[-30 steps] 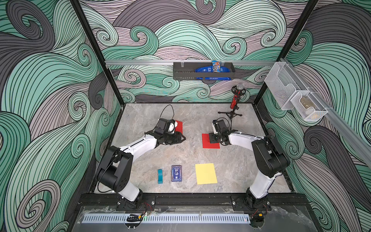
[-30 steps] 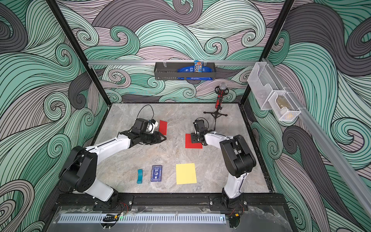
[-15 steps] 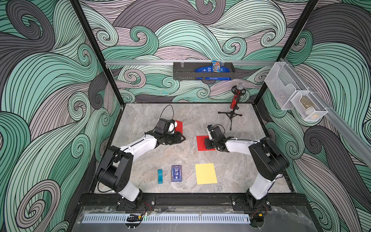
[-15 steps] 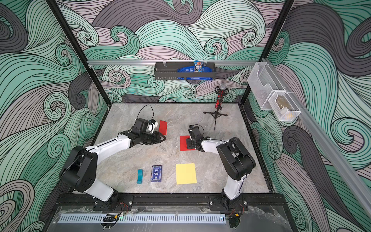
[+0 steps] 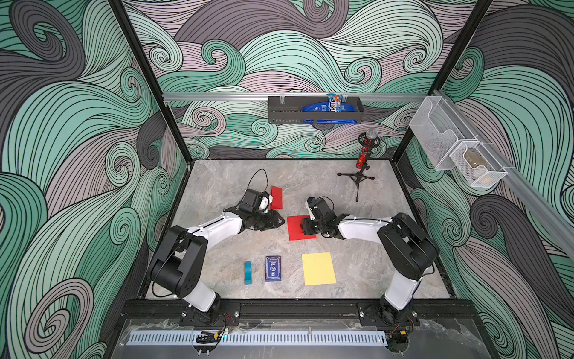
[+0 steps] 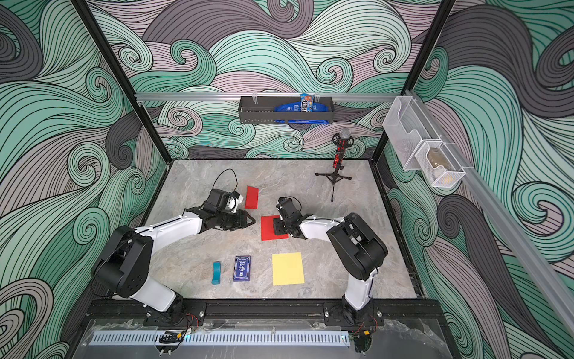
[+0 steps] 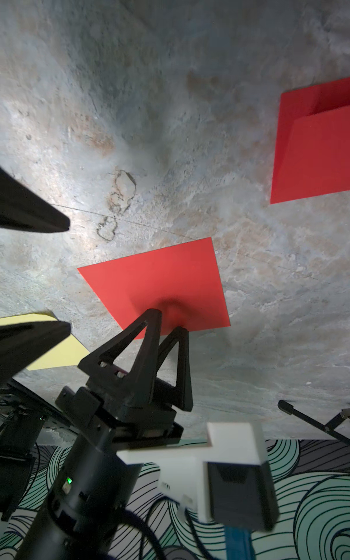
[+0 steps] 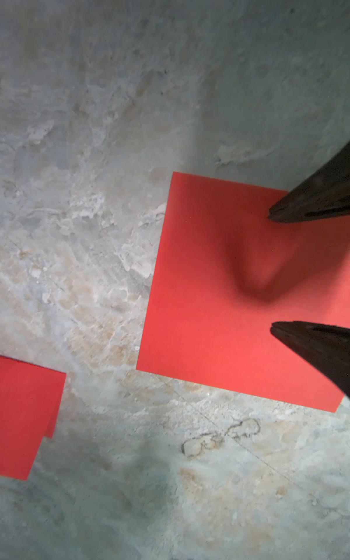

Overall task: Fold the square paper along the opposite sides
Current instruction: Pick up the paper from the center of the board.

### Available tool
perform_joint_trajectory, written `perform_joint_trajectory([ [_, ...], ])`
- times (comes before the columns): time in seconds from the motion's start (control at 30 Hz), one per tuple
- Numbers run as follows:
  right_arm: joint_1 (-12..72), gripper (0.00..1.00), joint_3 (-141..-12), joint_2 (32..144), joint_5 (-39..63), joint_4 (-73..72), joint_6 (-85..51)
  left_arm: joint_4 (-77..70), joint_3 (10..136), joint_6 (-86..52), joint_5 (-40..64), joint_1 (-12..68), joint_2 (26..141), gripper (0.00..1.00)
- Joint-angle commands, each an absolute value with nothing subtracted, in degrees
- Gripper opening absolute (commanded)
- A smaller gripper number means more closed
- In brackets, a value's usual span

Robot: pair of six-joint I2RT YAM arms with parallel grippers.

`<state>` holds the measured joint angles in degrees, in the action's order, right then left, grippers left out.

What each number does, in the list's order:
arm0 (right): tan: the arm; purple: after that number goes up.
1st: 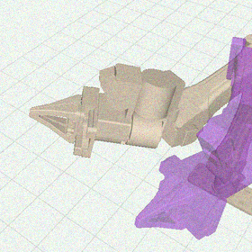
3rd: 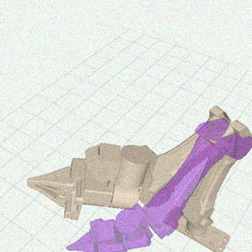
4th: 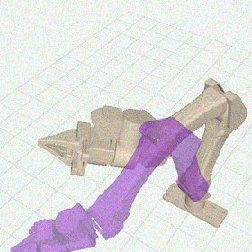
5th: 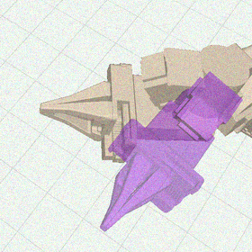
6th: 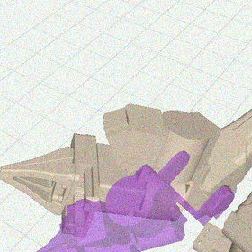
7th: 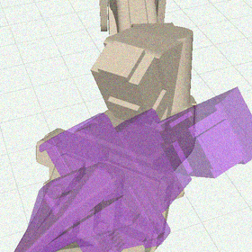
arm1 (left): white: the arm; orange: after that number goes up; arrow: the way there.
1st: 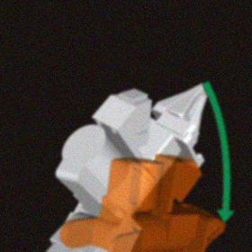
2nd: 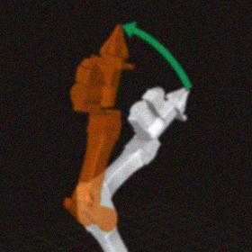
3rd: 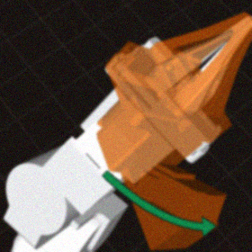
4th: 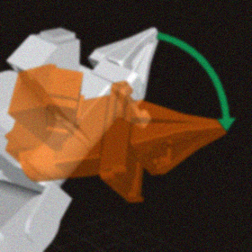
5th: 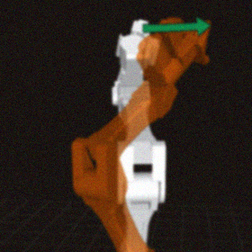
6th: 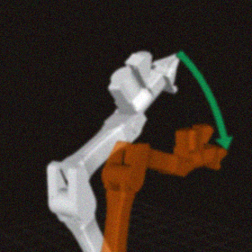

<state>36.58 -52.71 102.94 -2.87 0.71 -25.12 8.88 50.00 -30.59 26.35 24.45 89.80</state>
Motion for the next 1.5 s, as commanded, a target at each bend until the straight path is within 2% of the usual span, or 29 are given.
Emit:
perform_joint_trajectory([
  [0.0, 36.22, 0.57, -54.39, 100.0, 1.15, 2.64, -26.77, 10.28, 49.57, -30.76, 26.63, 24.35, 88.24, 0.5],
  [0.27, 26.2, 0.61, -50.42, 92.52, 16.49, 2.39, -24.63, 13.68, 54.21, -29.1, 27.07, 27.14, 94.82, 0.62],
  [0.43, 20.51, 0.64, -46.91, 91.88, 21.46, 2.12, -22.56, 15.29, 59.07, -28.72, 26.69, 29.19, 100.4, 0.7],
  [0.53, 18.93, 0.64, -45.37, 93.31, 24.3, 0.69, -22.12, 16.76, 61.57, -28.48, 26.03, 30.11, 103.41, 0.71],
  [0.9, 19.14, 0.57, -40.14, 98.72, 29.34, -9.07, -23.78, 12.16, 60.2, -30.18, 27.82, 30.68, 108.45, 0.7],
  [1.47, 25.31, 0.54, -42.92, 106.06, 30.79, -13.13, -25.3, 11.69, 58.4, -29.54, 25.84, 29.07, 109.01, 0.73],
])
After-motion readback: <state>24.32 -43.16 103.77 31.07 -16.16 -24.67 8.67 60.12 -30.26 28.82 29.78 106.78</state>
